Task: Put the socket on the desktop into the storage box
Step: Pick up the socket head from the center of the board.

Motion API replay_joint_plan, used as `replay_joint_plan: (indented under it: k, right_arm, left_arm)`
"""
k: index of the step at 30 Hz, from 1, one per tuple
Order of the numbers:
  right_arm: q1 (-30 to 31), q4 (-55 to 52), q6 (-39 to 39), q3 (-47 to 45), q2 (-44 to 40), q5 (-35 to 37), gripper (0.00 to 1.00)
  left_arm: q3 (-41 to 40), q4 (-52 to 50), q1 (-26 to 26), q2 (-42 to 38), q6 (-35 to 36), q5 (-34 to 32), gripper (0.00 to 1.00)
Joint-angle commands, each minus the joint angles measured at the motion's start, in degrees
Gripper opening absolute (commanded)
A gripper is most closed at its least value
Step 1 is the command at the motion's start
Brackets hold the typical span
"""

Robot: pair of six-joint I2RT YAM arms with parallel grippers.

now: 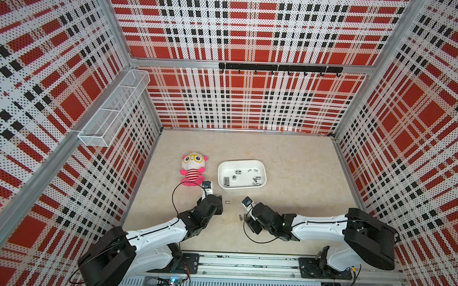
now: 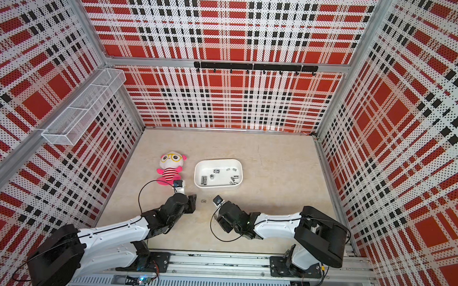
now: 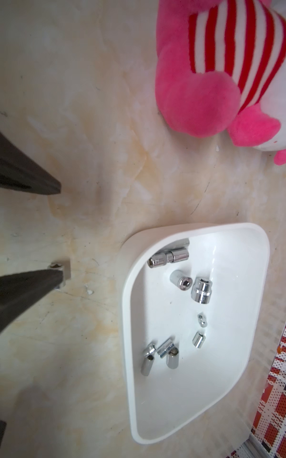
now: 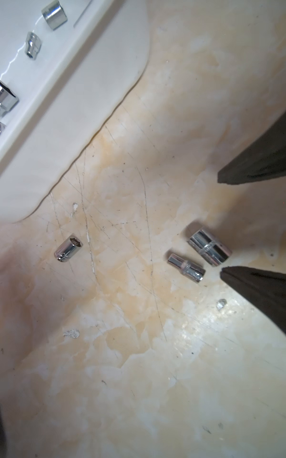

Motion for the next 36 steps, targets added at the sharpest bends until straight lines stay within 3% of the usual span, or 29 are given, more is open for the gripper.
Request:
replay_joint_plan:
  k: [1,18,36]
  right_arm:
    - [0.52,-0.04,-0.47,1.18,1.22,-1.01,0.59]
    - [0.56,-2.96,-0.47,4.95,7.19,1.31,0.53]
    - [-0.43,-5.22,1.72,5.47,7.97,2.85,0.43]
  left_arm:
    - [-0.24,2.10,0.24,-2.58,0.37,4.14,0.54]
    - [0.06,2.57,-0.52,-2.21,1.05,5.00,0.53]
    - [0.36,2.61,-1.87,-1.73,1.18,3.60,0.52]
